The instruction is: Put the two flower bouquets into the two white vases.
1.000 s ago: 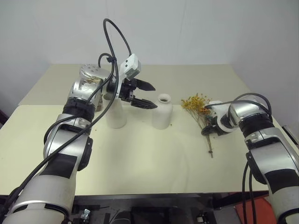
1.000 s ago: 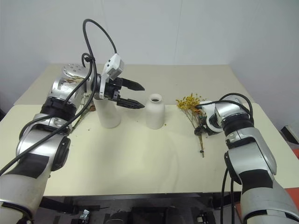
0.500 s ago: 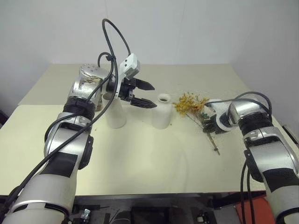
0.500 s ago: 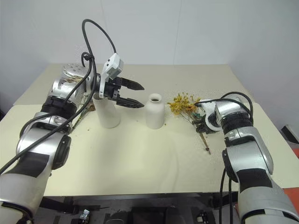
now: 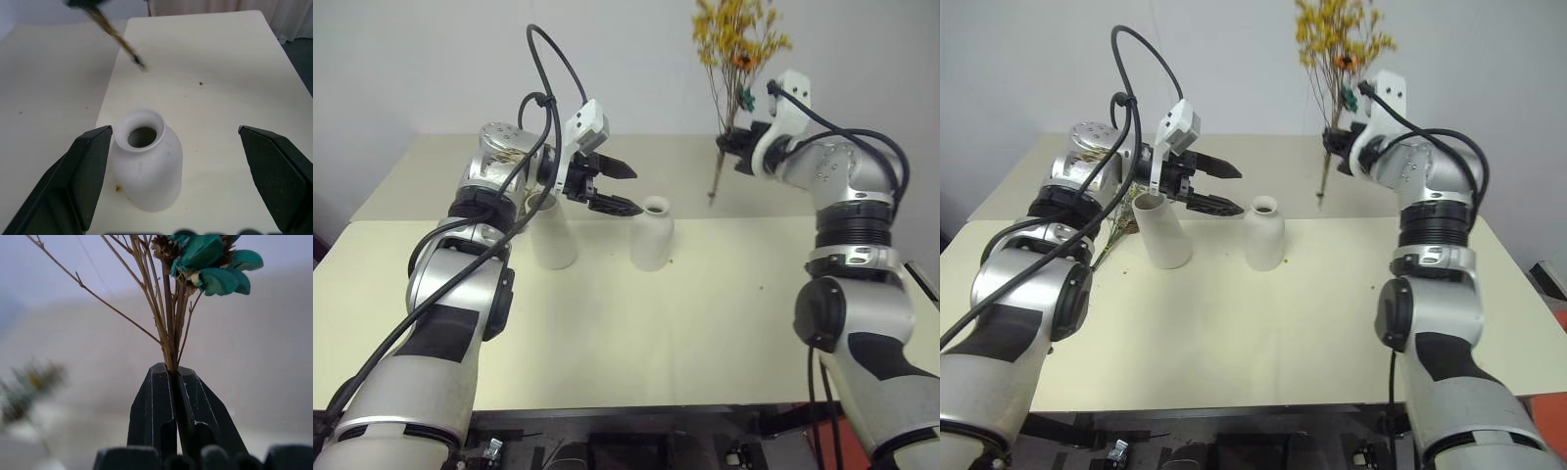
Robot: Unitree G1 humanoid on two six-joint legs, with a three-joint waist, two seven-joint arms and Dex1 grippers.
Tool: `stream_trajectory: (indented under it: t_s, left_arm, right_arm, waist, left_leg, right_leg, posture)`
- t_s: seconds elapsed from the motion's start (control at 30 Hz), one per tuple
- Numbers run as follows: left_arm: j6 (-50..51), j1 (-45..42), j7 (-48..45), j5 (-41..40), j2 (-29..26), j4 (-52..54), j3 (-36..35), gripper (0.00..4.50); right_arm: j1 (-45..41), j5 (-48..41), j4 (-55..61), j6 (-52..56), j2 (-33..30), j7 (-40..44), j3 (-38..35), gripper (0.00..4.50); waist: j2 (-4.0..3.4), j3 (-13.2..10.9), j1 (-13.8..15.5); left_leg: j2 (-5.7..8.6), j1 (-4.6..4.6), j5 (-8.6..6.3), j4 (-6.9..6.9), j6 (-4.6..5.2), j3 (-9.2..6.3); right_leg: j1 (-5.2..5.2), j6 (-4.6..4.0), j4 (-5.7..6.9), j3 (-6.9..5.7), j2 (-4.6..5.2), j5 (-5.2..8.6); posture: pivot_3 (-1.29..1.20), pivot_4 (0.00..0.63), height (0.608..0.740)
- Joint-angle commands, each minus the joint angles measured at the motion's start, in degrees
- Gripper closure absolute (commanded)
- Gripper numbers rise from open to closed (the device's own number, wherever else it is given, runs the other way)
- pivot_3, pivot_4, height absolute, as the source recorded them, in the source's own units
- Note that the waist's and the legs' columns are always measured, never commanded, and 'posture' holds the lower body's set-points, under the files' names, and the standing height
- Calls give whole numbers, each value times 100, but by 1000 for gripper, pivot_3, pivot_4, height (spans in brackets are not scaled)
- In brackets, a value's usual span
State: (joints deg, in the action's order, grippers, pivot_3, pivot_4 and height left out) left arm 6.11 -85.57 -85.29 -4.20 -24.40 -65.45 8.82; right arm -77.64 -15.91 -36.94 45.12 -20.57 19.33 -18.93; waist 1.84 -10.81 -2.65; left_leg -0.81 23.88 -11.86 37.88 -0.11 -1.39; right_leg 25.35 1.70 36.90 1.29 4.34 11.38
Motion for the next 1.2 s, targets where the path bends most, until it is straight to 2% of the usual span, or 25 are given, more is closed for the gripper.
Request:
stream_trajectory:
  t_s: [0.03, 0.13, 0.37, 0.7, 1.2]
  left_arm:
    - [-147, -290, 158, 121, -21, -167, -131, 0]
    - [-113, -328, 333, 218, 1, -333, -145, 0]
    - [494, -559, 678, 525, 127, -620, -82, 0]
    - [537, -552, 773, 711, 199, -657, -152, 0]
    - [527, -501, 751, 775, 122, -641, -190, 0]
  right_arm:
    - [67, -276, 340, -1116, 228, -21, -227, 4466]
    - [144, -354, 321, -1723, 494, -22, -207, 4466]
    - [434, -440, 582, -2237, 845, 151, 54, 4466]
    - [1200, -657, 1676, -1806, 1003, 381, 523, 4466]
    - [1824, -760, 2398, -1622, 1146, 251, 817, 4466]
  waist:
    - [0, 0, -1]
    - [0, 0, 3]
    - [-3, -2, -2]
    - [-4, -3, -7]
    - [-4, -3, -1]
  left_leg:
    - [1, 1, 0, 0, 0, 0]
    - [3, 2, 0, 0, 0, 0]
    - [2, 1, 0, 0, 0, -2]
    - [1, 1, 0, 0, 0, -3]
    - [2, -2, 0, 0, 0, -3]
  right_leg:
    - [-1, 0, -2, 0, 1, 0]
    - [-2, 1, -3, 0, 3, 0]
    - [-2, 2, -1, -2, 0, 0]
    - [-1, 1, 4, -1, -1, 0]
    - [-2, 2, 7, -1, -1, 0]
  posture:
    - [0, 150, 740]
    - [0, 150, 740]
    - [0, 150, 740]
    - [0, 150, 740]
    - [0, 150, 740]
